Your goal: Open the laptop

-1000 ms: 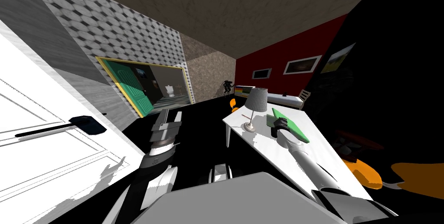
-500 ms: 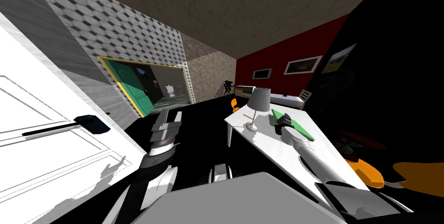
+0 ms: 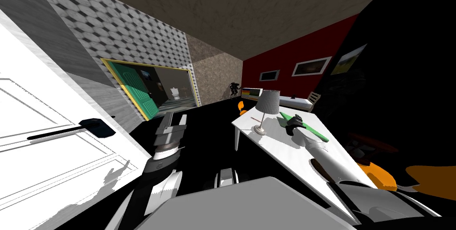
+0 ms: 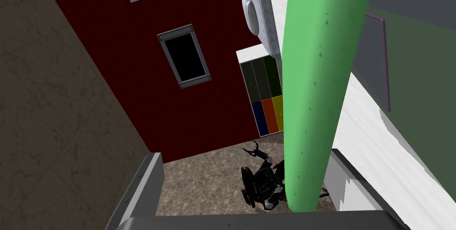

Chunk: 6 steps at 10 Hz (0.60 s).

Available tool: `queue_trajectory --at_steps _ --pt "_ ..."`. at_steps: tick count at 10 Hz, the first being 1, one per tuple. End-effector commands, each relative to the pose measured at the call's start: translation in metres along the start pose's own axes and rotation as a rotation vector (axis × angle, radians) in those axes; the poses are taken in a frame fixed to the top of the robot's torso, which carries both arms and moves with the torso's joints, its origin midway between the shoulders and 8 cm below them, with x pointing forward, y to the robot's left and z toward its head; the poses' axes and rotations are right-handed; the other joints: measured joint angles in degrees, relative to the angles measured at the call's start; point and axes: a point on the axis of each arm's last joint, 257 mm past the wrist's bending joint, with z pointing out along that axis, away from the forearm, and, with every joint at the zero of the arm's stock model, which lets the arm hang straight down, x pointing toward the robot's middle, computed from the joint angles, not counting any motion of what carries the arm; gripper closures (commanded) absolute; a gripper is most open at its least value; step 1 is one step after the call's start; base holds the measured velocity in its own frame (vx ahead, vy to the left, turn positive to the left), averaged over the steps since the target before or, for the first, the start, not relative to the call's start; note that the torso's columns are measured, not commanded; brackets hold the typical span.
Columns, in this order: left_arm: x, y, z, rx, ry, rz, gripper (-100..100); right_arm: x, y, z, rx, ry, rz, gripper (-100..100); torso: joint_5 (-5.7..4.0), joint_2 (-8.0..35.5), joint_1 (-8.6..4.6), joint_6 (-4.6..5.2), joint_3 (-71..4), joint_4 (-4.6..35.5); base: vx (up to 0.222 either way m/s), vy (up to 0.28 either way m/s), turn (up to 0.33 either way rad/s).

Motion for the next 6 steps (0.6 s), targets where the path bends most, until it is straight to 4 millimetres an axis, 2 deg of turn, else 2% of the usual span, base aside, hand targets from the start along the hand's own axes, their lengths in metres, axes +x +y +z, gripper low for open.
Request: queue_trajectory --at_steps 1,6 --pt "0.0 0.0 0.0 0.0 0.0 0.0 0 0.0005 -0.0001 0.0005 -0.001 0.0 -0.001 0 -0.08 0.0 -0.12 -0.01 0.0 0.0 0.0 0.0 0.0" --pt "0.0 0.0 0.0 0.0 0.0 0.0 0 0.001 0.0013 0.0001 -0.003 0.001 -0.001 0 -0.21 -0.1 -0.25 0.0 -0.1 -0.1 0.0 0.0 0.0"
